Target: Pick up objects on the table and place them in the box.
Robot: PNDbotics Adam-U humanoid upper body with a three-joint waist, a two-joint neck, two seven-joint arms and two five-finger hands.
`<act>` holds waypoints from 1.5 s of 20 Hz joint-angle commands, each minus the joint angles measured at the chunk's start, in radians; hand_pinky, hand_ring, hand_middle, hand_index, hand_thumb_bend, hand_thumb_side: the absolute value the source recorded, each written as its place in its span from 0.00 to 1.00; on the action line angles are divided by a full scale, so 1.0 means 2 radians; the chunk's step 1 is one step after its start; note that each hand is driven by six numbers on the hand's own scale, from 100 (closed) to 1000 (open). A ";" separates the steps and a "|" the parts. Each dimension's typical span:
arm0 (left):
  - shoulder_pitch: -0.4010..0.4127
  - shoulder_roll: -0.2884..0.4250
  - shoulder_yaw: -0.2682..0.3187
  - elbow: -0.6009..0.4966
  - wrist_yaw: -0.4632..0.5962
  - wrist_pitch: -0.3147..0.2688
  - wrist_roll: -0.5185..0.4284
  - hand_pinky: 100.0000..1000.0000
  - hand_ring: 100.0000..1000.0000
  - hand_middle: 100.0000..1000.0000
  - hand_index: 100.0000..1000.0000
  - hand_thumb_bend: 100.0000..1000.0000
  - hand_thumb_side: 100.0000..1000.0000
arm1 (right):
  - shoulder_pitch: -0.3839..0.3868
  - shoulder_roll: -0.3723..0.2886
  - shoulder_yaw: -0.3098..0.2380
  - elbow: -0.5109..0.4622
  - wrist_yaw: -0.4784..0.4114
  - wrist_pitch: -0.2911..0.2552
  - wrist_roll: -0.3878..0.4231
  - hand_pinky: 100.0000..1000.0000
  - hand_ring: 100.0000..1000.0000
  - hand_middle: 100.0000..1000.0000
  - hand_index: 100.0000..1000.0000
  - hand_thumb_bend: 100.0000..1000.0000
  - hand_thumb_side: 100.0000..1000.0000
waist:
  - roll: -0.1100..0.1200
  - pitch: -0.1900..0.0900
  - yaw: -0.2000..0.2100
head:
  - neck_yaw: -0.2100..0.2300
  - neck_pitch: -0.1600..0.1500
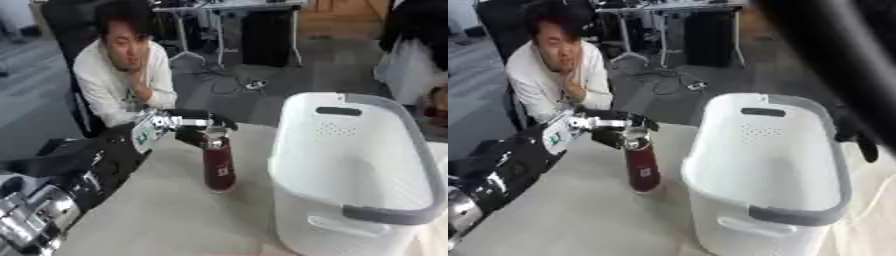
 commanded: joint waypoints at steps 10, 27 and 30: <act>0.002 0.006 0.008 0.006 0.009 -0.097 -0.104 1.00 1.00 1.00 1.00 0.28 0.87 | -0.012 0.002 0.000 -0.005 0.001 -0.001 0.003 0.08 0.37 0.41 0.55 0.00 0.87 | -0.002 -0.003 -0.001 | 0.004 -0.003; 0.013 -0.004 0.012 0.024 -0.012 -0.103 -0.133 1.00 1.00 1.00 1.00 0.30 0.49 | -0.014 0.003 0.001 -0.005 0.002 -0.001 0.012 0.09 0.38 0.42 0.56 0.00 0.88 | -0.003 0.000 -0.002 | 0.008 -0.008; 0.014 -0.005 0.013 0.027 -0.018 -0.103 -0.135 0.94 1.00 1.00 1.00 0.28 0.44 | -0.014 0.002 0.001 -0.005 0.002 -0.001 0.013 0.09 0.38 0.42 0.56 0.00 0.88 | -0.003 0.001 -0.001 | 0.009 -0.008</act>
